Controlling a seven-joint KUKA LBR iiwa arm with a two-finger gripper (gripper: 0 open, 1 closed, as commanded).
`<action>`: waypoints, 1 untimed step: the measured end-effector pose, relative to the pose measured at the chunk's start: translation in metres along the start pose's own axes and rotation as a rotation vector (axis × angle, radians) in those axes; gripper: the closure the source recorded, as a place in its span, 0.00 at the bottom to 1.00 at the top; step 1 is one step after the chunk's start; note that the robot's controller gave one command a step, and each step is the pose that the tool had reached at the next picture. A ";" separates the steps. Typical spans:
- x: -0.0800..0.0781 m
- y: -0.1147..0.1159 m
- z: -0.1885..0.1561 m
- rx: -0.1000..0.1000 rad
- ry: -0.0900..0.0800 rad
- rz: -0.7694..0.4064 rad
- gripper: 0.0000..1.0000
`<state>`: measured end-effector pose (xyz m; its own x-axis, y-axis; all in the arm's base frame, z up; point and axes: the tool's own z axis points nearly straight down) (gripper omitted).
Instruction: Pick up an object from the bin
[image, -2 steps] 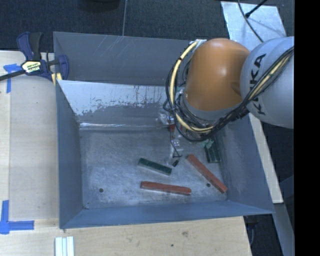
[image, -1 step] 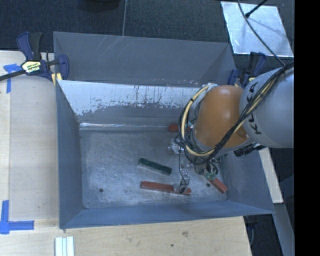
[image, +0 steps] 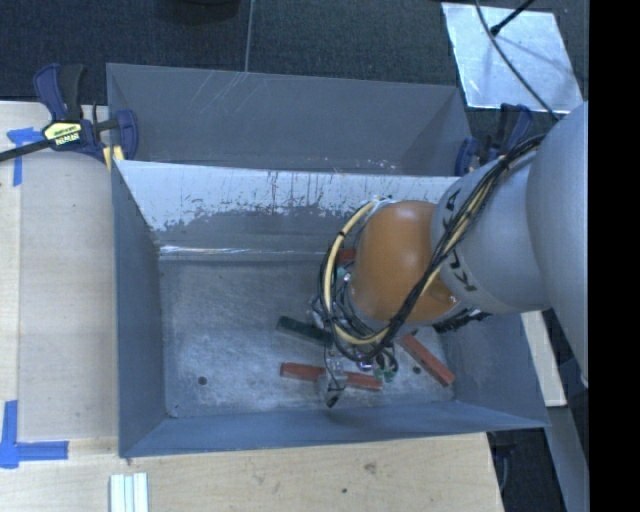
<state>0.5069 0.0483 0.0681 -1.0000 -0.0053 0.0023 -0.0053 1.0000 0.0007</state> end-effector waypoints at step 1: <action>-0.002 -0.002 -0.005 0.000 -0.006 0.003 1.00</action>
Offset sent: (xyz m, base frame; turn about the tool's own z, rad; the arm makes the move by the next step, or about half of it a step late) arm 0.0000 0.0000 0.0000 0.0000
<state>0.5094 0.0467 0.0732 -1.0000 -0.0022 -0.0032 -0.0023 1.0000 0.0008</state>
